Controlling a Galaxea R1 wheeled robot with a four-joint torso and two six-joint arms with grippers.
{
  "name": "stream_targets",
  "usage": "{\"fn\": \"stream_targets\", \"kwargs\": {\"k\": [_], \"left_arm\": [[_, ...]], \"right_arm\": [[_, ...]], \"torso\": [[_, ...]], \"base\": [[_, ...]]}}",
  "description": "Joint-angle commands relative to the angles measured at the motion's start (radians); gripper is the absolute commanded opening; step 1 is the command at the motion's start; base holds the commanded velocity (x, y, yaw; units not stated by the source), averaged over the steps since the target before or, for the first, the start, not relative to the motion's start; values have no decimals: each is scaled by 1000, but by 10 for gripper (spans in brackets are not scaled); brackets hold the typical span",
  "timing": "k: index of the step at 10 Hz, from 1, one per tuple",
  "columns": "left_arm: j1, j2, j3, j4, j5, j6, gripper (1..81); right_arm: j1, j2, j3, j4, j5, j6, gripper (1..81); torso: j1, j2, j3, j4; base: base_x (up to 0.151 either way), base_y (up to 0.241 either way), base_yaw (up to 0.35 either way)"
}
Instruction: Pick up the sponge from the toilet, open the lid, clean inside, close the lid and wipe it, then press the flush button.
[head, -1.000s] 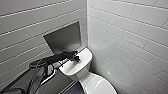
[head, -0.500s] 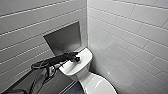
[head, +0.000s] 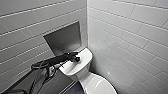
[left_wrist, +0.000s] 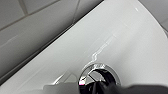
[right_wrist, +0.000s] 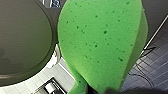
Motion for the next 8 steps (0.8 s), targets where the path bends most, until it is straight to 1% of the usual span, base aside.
{"fn": "stream_targets", "kwargs": {"k": [1,2,3,5,7,8], "left_arm": [[-137,-7,4,15,64,8,10],[-137,-11,7,12,64,9,10],[-161,-26,40,3,67,6,10],[-218,-106,217,-8,67,-12,10],[-272,-232,419,-14,61,-101,10],[-276,-299,520,-10,59,-123,10]], "right_arm": [[-13,-15,18,10,-80,-2,10],[-13,-15,15,12,-80,-2,10],[-13,-14,12,12,-80,-2,10],[-13,-12,9,10,-80,-2,10],[-13,-11,9,10,-80,-2,10],[-13,-8,7,8,-80,-2,10]], "torso": [[0,0,0,0],[0,0,0,0],[0,0,0,0],[0,0,0,0],[0,0,0,0],[0,0,0,0]], "base": [[0,0,0],[0,0,0],[0,0,0],[0,0,0],[0,0,0],[0,0,0]]}}
